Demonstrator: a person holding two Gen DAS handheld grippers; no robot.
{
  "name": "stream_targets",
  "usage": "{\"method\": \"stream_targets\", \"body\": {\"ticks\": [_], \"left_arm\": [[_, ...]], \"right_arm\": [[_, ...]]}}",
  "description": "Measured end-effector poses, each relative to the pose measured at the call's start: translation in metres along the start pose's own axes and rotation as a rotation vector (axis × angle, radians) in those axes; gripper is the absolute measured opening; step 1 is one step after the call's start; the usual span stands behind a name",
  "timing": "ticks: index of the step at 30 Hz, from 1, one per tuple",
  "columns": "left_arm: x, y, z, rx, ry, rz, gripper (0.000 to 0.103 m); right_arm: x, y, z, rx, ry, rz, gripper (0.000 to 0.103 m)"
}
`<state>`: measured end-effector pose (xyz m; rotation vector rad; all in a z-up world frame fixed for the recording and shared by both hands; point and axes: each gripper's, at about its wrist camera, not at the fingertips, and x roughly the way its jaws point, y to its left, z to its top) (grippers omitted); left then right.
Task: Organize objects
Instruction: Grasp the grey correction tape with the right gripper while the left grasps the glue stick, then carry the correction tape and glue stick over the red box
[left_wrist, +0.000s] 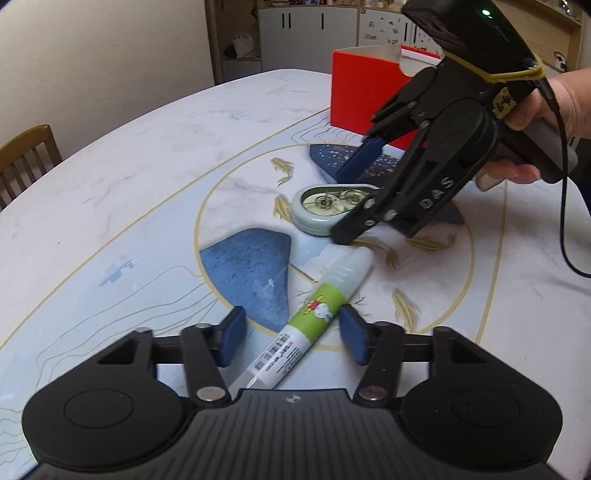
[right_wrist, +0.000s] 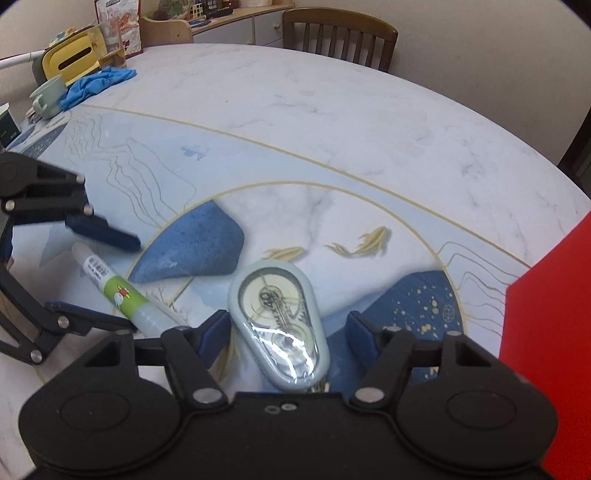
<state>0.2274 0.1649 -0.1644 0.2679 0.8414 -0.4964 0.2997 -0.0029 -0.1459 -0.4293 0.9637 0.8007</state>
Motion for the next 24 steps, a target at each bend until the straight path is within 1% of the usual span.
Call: {"method": "stream_targets", "body": {"ticks": [2, 3, 4, 6, 10, 13, 19, 24], "left_arm": [[0.0, -0.004, 0.002, 0.013, 0.002, -0.005, 0.036], [0.0, -0.006, 0.003, 0.02, 0.004, -0.002, 0.033], [0.0, -0.01, 0.004, 0.029, 0.005, 0.011, 0.031], [0.001, -0.015, 0.006, 0.036, 0.009, 0.028, 0.029], [0.005, -0.013, 0.01, -0.05, 0.027, 0.053, 0.025], [0.006, -0.011, 0.011, -0.128, 0.032, 0.074, 0.017], [0.006, -0.011, 0.011, -0.262, 0.021, 0.115, 0.016], [0.005, -0.012, 0.01, -0.35, 0.013, 0.122, 0.016]], "right_arm": [[0.0, 0.002, 0.002, 0.007, -0.009, -0.006, 0.06], [0.0, 0.003, 0.002, 0.013, -0.011, -0.01, 0.058], [0.0, 0.004, 0.003, 0.019, -0.015, -0.014, 0.054], [0.0, 0.006, 0.003, 0.027, -0.019, -0.026, 0.053], [-0.001, 0.008, 0.002, 0.069, -0.017, -0.055, 0.052], [-0.003, 0.008, -0.002, 0.118, -0.013, -0.081, 0.052], [-0.016, 0.007, -0.022, 0.198, 0.009, -0.116, 0.052], [-0.034, 0.014, -0.036, 0.239, 0.0, -0.117, 0.052]]}}
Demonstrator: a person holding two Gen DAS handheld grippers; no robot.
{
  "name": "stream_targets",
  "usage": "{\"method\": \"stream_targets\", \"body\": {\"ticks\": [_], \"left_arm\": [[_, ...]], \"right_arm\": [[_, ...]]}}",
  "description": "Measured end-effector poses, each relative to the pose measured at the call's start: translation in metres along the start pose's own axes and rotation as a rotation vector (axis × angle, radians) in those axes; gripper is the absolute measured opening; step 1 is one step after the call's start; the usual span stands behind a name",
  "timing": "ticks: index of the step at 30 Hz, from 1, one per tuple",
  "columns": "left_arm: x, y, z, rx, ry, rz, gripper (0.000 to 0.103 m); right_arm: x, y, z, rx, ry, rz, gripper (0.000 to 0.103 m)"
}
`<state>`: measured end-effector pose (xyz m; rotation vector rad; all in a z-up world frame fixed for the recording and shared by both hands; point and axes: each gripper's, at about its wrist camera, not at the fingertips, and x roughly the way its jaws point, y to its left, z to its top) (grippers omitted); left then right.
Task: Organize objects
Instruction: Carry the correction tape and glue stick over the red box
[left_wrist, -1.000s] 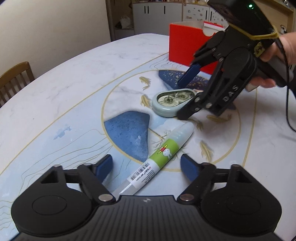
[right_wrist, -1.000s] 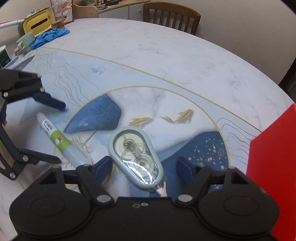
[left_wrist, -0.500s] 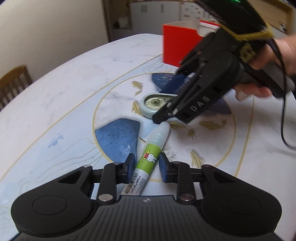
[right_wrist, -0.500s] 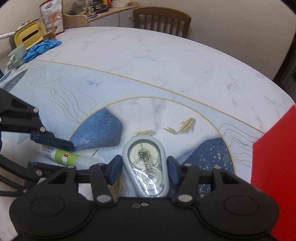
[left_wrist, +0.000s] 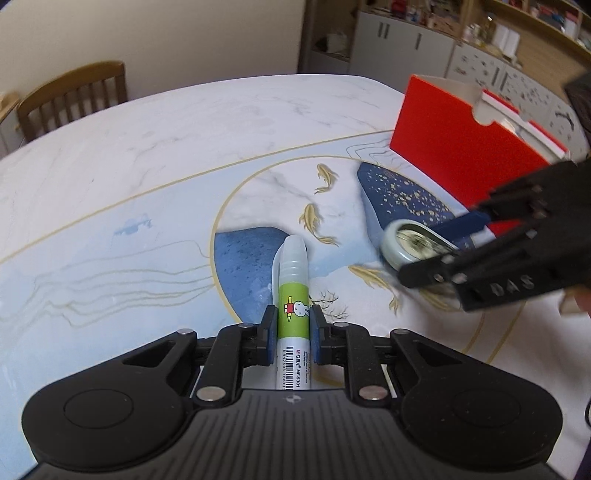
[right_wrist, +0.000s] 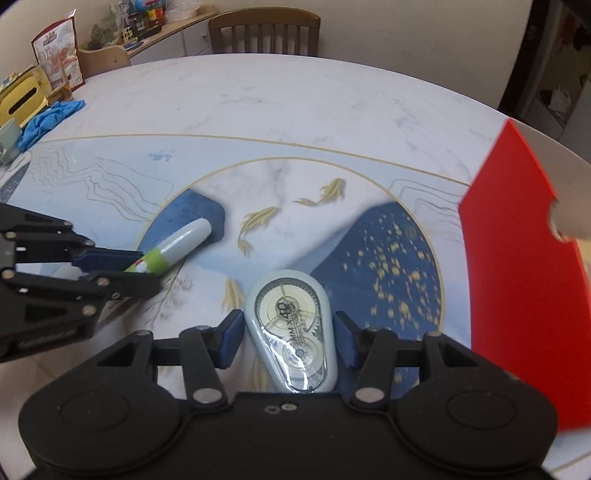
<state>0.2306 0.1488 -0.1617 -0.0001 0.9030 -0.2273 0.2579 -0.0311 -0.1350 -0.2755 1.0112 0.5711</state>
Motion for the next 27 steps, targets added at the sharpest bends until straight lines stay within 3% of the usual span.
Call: {"method": "stream_targets", "body": {"ticks": [10, 27], "left_arm": [[-0.022, -0.017, 0.004, -0.082, -0.016, -0.021, 0.016], [-0.06, -0.091, 0.052, -0.082, -0.1, -0.121, 0.016]], "right_arm": [[-0.043, -0.008, -0.014, 0.073, -0.018, 0.023, 0.052], [-0.125, -0.066, -0.017, 0.115, -0.142, 0.008, 0.052]]}}
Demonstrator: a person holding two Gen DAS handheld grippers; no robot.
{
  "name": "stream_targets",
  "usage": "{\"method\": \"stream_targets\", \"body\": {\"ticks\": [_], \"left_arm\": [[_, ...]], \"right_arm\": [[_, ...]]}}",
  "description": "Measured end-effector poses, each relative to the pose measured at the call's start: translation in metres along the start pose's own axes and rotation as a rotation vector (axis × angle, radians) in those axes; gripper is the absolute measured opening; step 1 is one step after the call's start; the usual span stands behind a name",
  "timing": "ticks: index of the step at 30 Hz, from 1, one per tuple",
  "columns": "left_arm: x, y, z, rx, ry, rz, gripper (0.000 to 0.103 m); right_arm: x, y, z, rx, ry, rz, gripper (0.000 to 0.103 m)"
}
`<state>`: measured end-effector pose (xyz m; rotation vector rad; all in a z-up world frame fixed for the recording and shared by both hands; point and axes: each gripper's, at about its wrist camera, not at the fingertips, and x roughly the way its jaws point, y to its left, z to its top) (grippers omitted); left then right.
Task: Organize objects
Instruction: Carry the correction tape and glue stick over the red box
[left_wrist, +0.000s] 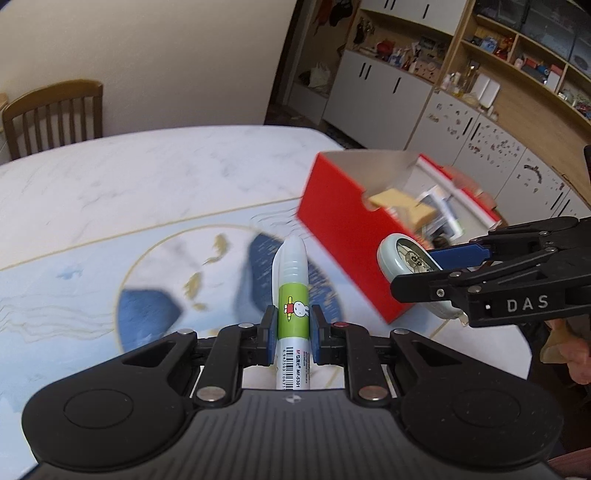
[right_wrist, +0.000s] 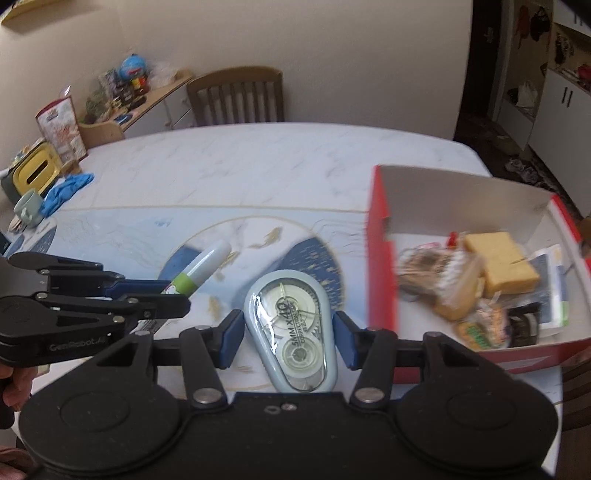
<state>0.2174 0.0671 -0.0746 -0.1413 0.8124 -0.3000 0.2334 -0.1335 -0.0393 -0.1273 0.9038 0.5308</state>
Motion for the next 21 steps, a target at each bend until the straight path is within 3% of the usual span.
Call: {"method": "stream_targets", "body": {"ticks": [21], "left_arm": [[0.067, -0.123, 0.082, 0.128, -0.042, -0.05, 0.016]], "right_arm": [[-0.026, -0.153, 0.016, 0.07, -0.094, -0.136, 0.052]]}}
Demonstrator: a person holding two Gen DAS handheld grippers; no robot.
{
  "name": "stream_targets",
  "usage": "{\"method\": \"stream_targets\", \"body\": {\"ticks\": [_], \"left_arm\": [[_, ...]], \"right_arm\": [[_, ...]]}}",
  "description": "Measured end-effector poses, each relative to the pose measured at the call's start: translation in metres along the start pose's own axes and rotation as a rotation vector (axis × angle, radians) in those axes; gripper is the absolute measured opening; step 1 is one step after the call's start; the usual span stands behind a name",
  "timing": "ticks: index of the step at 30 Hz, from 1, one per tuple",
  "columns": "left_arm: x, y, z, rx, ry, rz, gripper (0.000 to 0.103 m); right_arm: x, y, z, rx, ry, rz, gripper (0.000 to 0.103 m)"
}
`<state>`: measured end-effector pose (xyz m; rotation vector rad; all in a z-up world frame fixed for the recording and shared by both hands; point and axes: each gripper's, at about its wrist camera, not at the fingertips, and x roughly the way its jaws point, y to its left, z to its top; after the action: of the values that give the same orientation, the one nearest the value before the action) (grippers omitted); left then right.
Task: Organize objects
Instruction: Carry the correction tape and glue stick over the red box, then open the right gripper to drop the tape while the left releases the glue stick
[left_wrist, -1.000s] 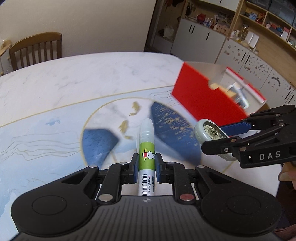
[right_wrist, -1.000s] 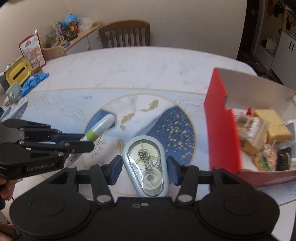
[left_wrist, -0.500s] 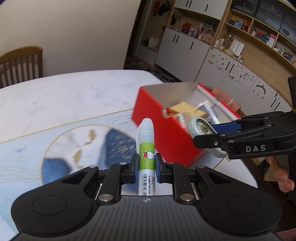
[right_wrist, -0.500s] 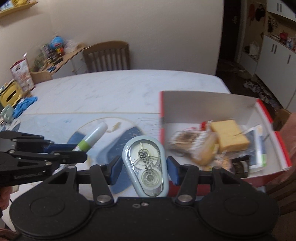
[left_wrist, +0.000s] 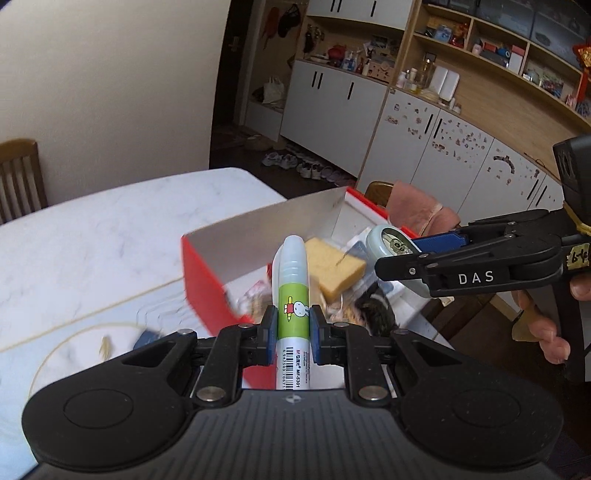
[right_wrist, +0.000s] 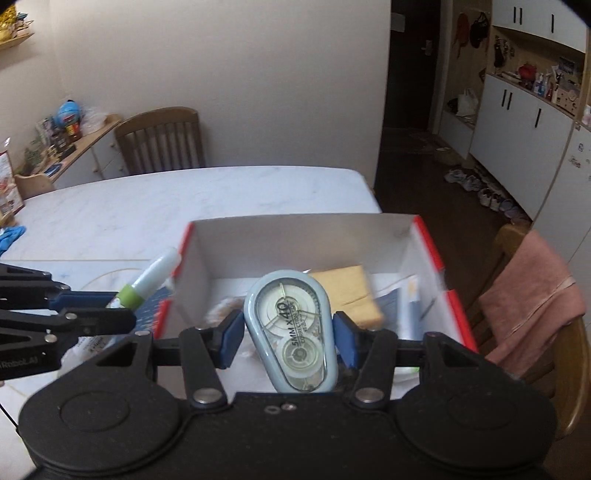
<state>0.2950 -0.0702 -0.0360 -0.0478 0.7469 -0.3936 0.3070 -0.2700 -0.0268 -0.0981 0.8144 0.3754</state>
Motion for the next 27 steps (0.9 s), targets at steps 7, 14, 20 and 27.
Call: {"method": "stream_targets", "body": {"ticks": [7, 14, 20, 27], "left_arm": [[0.039, -0.017, 0.03, 0.009, 0.019, 0.017, 0.016], [0.086, -0.033, 0.049, 0.047, 0.072, 0.042, 0.016], [0.125, -0.04, 0.056, 0.056, 0.128, 0.058, 0.016], [0.163, -0.04, 0.063, 0.064, 0.185, 0.076, 0.016]], "right_arm": [[0.014, -0.04, 0.004, -0.002, 0.004, -0.027, 0.052], [0.037, -0.057, -0.002, -0.035, 0.044, -0.043, 0.052], [0.058, -0.065, -0.006, -0.059, 0.085, -0.054, 0.052], [0.071, -0.063, -0.011, -0.112, 0.118, -0.05, 0.052]]}}
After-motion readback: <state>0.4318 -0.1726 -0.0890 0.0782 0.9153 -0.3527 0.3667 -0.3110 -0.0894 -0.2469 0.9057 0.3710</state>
